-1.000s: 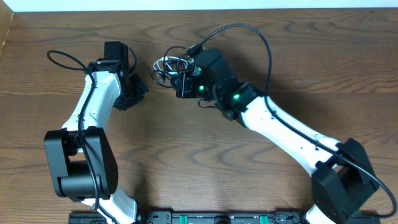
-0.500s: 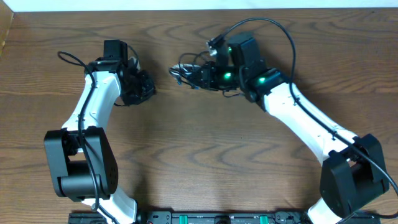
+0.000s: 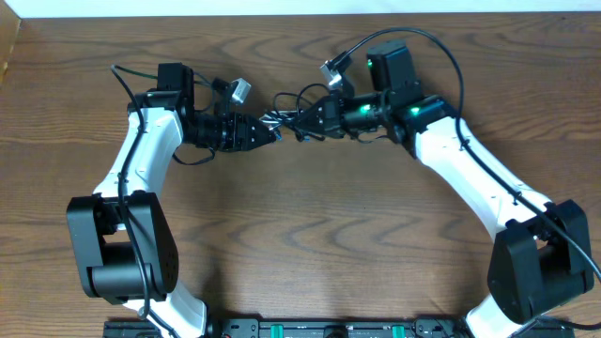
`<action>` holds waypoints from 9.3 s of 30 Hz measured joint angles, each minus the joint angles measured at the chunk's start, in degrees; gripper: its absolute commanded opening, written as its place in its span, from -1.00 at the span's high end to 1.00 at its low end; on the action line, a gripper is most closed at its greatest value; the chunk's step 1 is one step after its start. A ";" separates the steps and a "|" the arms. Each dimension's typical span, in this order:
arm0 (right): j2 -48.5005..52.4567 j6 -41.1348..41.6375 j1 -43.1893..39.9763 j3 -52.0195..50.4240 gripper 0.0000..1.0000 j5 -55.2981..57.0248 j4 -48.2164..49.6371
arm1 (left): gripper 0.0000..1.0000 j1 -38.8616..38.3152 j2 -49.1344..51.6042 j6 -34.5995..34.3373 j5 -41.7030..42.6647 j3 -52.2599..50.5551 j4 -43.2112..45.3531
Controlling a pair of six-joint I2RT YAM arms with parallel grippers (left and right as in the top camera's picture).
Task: Untangle cables
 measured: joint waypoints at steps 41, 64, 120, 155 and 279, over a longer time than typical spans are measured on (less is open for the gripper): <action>0.00 -8.37 -1.53 0.00 0.98 -8.81 -0.55 | -0.33 -4.81 0.00 -64.92 5.40 0.04 18.58; 0.02 -3.93 -1.09 -0.37 0.97 -8.79 2.62 | 0.85 -5.75 0.00 -42.80 -17.11 0.33 6.58; 0.11 -11.32 -7.50 0.31 0.97 11.21 -6.21 | 0.85 -5.92 -0.02 -37.55 -44.76 0.33 6.43; 7.96 -29.16 5.55 14.49 0.98 44.11 -20.39 | 0.85 -5.92 -0.02 -37.55 -40.46 0.33 6.43; 27.04 -21.35 31.87 0.39 0.98 61.94 34.29 | 0.85 13.86 0.00 -101.29 -7.98 0.31 -3.37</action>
